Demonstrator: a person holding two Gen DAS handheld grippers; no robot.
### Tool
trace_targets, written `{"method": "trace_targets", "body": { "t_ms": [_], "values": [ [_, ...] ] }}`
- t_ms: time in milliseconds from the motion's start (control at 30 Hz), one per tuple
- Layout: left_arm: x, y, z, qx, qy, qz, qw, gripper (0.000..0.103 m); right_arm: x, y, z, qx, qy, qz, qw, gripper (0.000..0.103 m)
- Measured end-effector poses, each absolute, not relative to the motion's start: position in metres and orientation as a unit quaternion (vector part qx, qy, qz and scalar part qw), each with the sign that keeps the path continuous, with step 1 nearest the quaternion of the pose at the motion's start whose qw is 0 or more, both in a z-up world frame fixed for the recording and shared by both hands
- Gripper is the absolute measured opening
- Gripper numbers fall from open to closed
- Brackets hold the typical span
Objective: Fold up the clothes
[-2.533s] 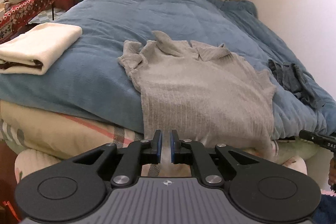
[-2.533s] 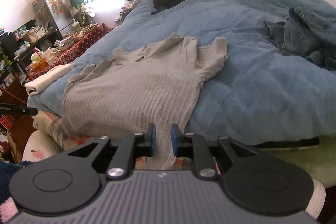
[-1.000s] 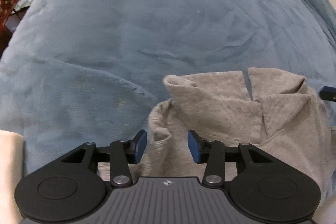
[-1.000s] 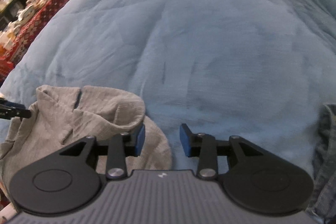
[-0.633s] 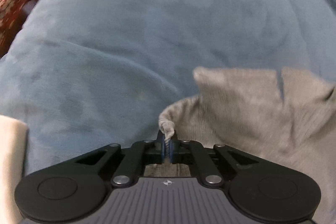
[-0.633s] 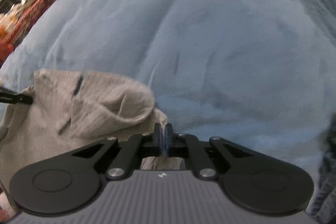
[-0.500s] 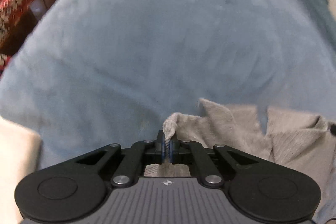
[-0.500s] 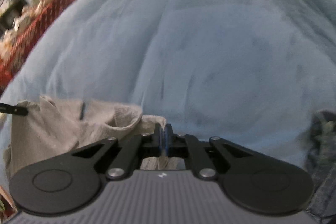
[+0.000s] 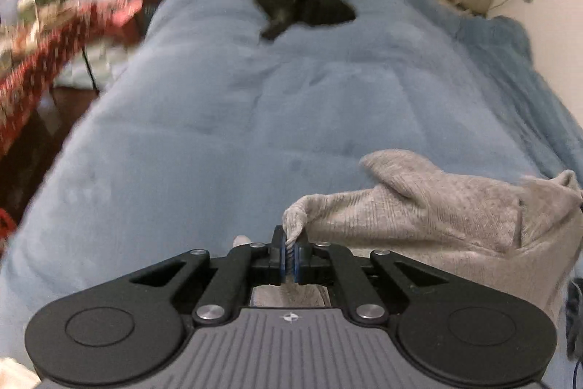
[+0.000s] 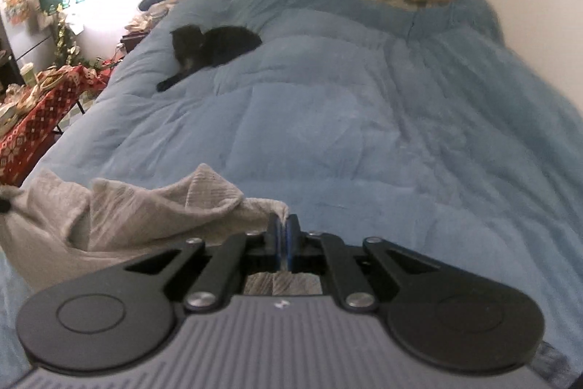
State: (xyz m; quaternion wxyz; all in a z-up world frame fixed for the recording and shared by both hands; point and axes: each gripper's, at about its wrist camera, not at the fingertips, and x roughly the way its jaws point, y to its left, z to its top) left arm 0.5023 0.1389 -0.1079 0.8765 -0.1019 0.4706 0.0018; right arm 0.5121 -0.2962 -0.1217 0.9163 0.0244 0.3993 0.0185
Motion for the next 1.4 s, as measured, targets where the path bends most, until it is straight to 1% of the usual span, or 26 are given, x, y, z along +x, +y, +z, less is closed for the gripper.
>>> {"method": "trace_targets", "body": {
  "t_ms": [67, 200, 300, 367, 400, 433, 467, 500, 567, 633, 667, 733, 800, 867, 1000, 1167, 1267, 1300, 1333, 1400],
  "values": [
    [0.522, 0.138, -0.138, -0.109, 0.485, 0.009, 0.868, 0.004, 0.533, -0.3, -0.144, 0.034, 0.41, 0.018, 0.911, 0.003],
    [0.551, 0.127, -0.185, -0.103, 0.495, 0.018, 0.863, 0.004, 0.561, -0.292, -0.2, 0.017, 0.432, 0.006, 0.902, 0.003],
    [0.569, 0.126, -0.214, -0.095, 0.527, 0.022, 0.844, 0.009, 0.57, -0.294, -0.226, 0.031, 0.451, -0.006, 0.892, 0.004],
    [0.573, 0.129, -0.22, -0.095, 0.538, 0.02, 0.837, 0.013, 0.567, -0.299, -0.229, 0.043, 0.457, -0.008, 0.888, 0.008],
    [0.572, 0.13, -0.216, -0.097, 0.538, 0.018, 0.837, 0.015, 0.564, -0.302, -0.23, 0.049, 0.459, -0.008, 0.887, 0.014],
    [0.571, 0.132, -0.21, -0.098, 0.537, 0.017, 0.838, 0.03, 0.56, -0.305, -0.227, 0.052, 0.458, -0.009, 0.887, 0.023],
    [0.568, 0.134, -0.204, -0.097, 0.534, 0.02, 0.84, 0.045, 0.556, -0.308, -0.224, 0.056, 0.457, -0.01, 0.888, 0.026],
    [0.563, 0.137, -0.197, -0.096, 0.53, 0.022, 0.842, 0.046, 0.553, -0.308, -0.219, 0.051, 0.453, -0.009, 0.89, 0.028],
    [0.554, 0.145, -0.185, -0.111, 0.528, 0.022, 0.842, 0.046, 0.549, -0.306, -0.207, 0.039, 0.446, -0.007, 0.894, 0.029],
    [0.545, 0.148, -0.171, -0.134, 0.526, 0.01, 0.84, 0.046, 0.544, -0.305, -0.196, 0.027, 0.438, -0.006, 0.899, 0.034],
    [0.542, 0.148, -0.165, -0.142, 0.524, 0.0, 0.84, 0.048, 0.542, -0.304, -0.19, 0.021, 0.434, -0.005, 0.901, 0.035],
    [0.547, 0.14, -0.158, -0.154, 0.522, -0.023, 0.838, 0.051, 0.539, -0.301, -0.179, 0.008, 0.426, -0.003, 0.905, 0.035],
    [0.554, 0.132, -0.151, -0.166, 0.521, -0.046, 0.836, 0.051, 0.54, -0.296, -0.169, 0.014, 0.421, 0.013, 0.907, 0.035],
    [0.565, 0.121, -0.15, -0.177, 0.52, -0.06, 0.834, 0.053, 0.549, -0.28, -0.172, 0.0, 0.426, 0.045, 0.903, 0.035],
    [0.596, 0.101, -0.161, -0.202, 0.532, -0.057, 0.82, 0.054, 0.567, -0.248, -0.178, -0.031, 0.437, 0.108, 0.892, 0.035],
    [0.615, 0.091, -0.171, -0.229, 0.536, -0.018, 0.812, 0.054, 0.587, -0.211, -0.19, -0.058, 0.448, 0.171, 0.875, 0.034],
    [0.624, 0.085, -0.182, -0.209, 0.545, 0.012, 0.812, 0.054, 0.602, -0.199, -0.205, -0.059, 0.46, 0.185, 0.866, 0.032],
    [0.626, 0.083, -0.188, -0.204, 0.552, 0.019, 0.808, 0.053, 0.606, -0.196, -0.21, -0.057, 0.466, 0.186, 0.863, 0.024],
    [0.626, 0.082, -0.192, -0.202, 0.558, 0.02, 0.805, 0.051, 0.608, -0.195, -0.215, -0.053, 0.472, 0.185, 0.86, 0.019],
    [0.617, 0.084, -0.194, -0.204, 0.561, 0.01, 0.802, 0.051, 0.609, -0.198, -0.223, -0.035, 0.486, 0.185, 0.854, 0.019]
  ]
}}
